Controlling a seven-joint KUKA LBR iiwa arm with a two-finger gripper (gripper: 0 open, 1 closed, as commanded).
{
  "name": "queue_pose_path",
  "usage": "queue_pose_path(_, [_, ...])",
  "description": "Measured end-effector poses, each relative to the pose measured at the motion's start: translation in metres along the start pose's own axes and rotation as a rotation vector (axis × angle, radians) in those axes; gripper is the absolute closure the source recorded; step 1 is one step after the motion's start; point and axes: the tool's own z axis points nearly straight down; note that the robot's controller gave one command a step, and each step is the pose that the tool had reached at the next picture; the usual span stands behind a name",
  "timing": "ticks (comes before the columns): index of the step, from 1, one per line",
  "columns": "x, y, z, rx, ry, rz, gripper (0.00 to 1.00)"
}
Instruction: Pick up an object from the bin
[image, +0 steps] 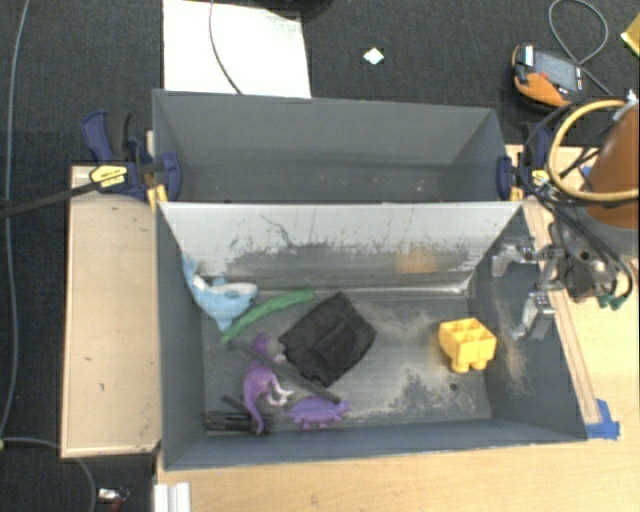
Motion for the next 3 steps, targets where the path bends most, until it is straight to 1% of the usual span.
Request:
queue_pose_path(1, [-0.008, -0.018, 0.141, 0.001, -0.005, -0.081, 0.0])
queue_pose_path(2, [-0.008, -0.019, 0.081, 0.005, -0.017, -0.136, 0.0])
queue_pose_path(3, [0.015, -0.01, 0.144, -0.001, 0.0, -0.183, 0.0])
